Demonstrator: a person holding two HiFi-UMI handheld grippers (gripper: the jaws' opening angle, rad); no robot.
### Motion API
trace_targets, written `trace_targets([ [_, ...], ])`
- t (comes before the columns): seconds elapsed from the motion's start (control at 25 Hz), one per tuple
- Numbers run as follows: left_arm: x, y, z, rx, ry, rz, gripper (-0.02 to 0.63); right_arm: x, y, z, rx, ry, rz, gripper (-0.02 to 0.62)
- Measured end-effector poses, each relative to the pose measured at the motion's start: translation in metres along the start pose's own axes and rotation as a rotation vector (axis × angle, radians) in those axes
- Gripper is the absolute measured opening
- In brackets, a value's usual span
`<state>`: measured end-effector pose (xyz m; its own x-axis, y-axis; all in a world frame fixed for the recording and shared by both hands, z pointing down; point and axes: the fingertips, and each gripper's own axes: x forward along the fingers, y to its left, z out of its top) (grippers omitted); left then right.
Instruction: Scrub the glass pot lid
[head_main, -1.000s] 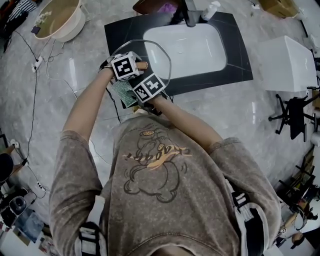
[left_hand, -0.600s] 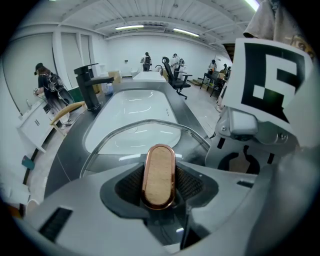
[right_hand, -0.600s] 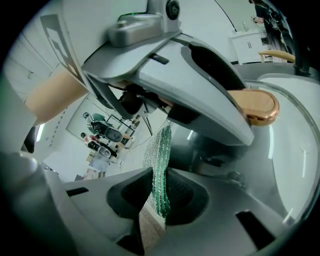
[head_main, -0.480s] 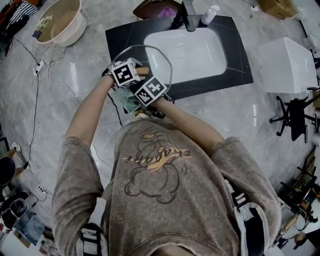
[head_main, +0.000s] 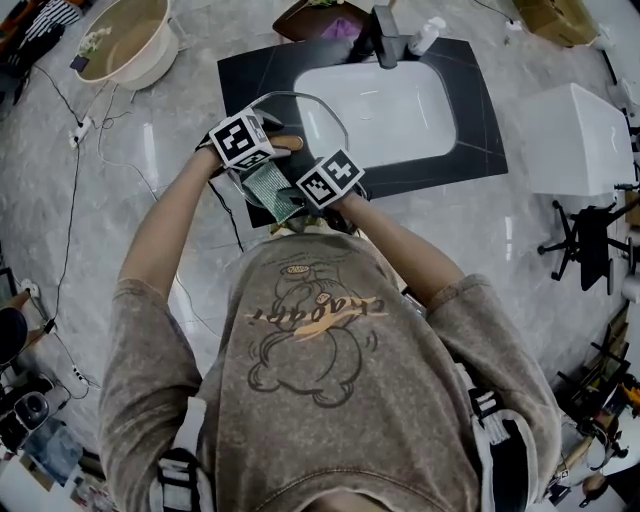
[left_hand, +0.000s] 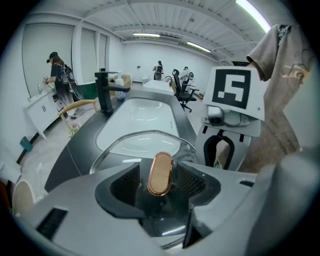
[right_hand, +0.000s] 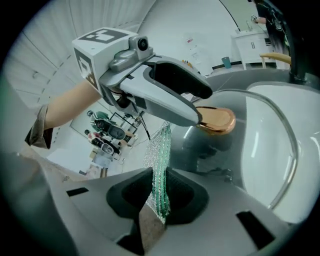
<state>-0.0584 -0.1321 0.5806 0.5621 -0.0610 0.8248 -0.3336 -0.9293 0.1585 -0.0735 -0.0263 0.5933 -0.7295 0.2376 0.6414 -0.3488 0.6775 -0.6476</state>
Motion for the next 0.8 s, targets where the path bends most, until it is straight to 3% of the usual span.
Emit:
trace_targets([
  [0.24,-0.052,0.004,0.018,-0.048,-0.138,0.082,0.227,-0.052,0.002,0.011,-0.02,-0.113,-0.024,0.086],
  [0.4,-0.095,-0.006,0.03,-0.114,-0.285,0.137,0.227,-0.099,-0.01,0.015,-0.003,-0.227,-0.097,0.086],
  [0.56,-0.128,-0.016,0.032,-0.155,-0.373,0.213,0.227,-0.149,-0.029,0.017,0.034,-0.344,-0.198,0.086],
  [0.8,-0.156,-0.022,0.036,-0.284,-0.524,0.3,0.227,-0.19,-0.032,0.031,0.038,-0.504,-0.31,0.086],
])
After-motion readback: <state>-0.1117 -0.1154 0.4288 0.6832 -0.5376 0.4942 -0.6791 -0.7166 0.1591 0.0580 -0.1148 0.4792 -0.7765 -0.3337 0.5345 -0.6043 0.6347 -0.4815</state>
